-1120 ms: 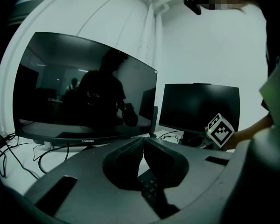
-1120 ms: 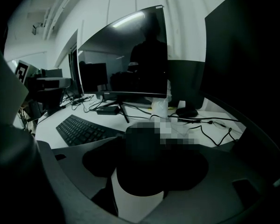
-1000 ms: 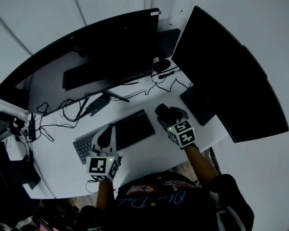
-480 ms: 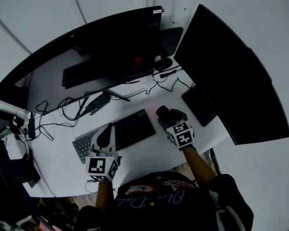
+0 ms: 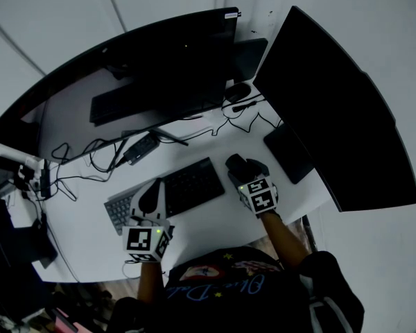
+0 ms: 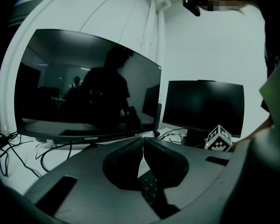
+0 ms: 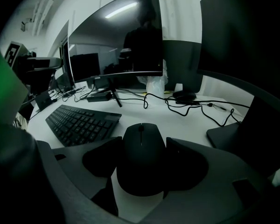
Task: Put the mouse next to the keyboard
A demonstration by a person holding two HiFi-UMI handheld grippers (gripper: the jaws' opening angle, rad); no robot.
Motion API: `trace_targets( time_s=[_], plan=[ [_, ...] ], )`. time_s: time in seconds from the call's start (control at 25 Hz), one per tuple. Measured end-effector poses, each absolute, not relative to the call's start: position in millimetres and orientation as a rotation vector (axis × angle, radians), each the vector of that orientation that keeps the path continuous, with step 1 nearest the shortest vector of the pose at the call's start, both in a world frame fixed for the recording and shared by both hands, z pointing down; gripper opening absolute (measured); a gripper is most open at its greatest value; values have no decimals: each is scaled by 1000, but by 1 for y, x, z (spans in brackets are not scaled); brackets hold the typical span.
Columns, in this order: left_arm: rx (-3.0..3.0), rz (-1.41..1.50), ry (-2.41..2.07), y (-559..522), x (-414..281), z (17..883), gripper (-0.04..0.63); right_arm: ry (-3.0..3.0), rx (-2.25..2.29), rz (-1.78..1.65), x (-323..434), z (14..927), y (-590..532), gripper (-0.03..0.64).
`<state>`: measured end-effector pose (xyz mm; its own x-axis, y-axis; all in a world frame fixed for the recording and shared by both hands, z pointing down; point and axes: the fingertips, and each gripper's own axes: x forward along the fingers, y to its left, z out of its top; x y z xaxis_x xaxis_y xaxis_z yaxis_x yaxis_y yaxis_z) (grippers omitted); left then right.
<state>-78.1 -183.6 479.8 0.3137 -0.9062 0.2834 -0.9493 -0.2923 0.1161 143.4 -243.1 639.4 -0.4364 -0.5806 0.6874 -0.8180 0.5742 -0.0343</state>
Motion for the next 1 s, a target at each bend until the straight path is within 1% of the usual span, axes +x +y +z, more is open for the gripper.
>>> trace_targets(
  time_s=[1.0],
  plan=[
    [2299, 230, -1683, -185, -78, 482, 3, -2127, 1086, 517, 144, 659, -239, 279]
  ],
)
